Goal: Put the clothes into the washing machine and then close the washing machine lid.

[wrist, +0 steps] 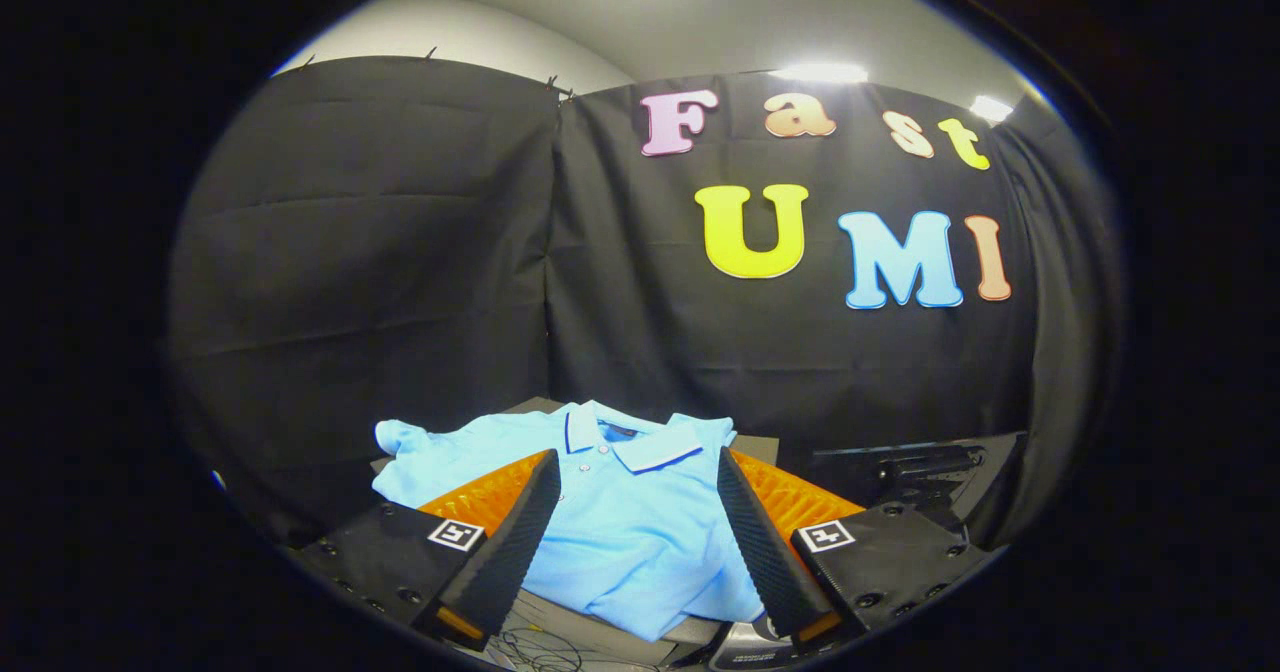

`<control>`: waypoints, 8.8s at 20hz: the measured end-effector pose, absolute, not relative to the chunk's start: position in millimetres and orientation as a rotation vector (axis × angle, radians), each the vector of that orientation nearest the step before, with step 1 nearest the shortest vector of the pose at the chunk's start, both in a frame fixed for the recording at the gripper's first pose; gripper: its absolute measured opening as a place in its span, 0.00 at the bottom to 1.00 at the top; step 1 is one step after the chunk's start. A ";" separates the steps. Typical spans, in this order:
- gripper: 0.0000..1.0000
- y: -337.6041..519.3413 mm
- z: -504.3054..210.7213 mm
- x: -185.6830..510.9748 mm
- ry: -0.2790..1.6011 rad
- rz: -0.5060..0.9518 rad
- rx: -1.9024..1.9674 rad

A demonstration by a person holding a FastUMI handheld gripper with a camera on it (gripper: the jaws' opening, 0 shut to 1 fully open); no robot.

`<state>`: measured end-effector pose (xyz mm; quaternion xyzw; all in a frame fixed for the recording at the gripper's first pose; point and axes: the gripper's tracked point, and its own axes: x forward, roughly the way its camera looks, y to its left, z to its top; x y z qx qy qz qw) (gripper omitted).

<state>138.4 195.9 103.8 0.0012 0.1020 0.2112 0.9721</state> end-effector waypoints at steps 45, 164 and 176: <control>0.02 308.9 12.0 207.3 0.646 0.620 -0.127; 0.97 -76.1 -86.1 242.0 0.424 -0.011 -0.017; 0.97 -81.1 4.2 303.1 0.180 -0.005 -0.018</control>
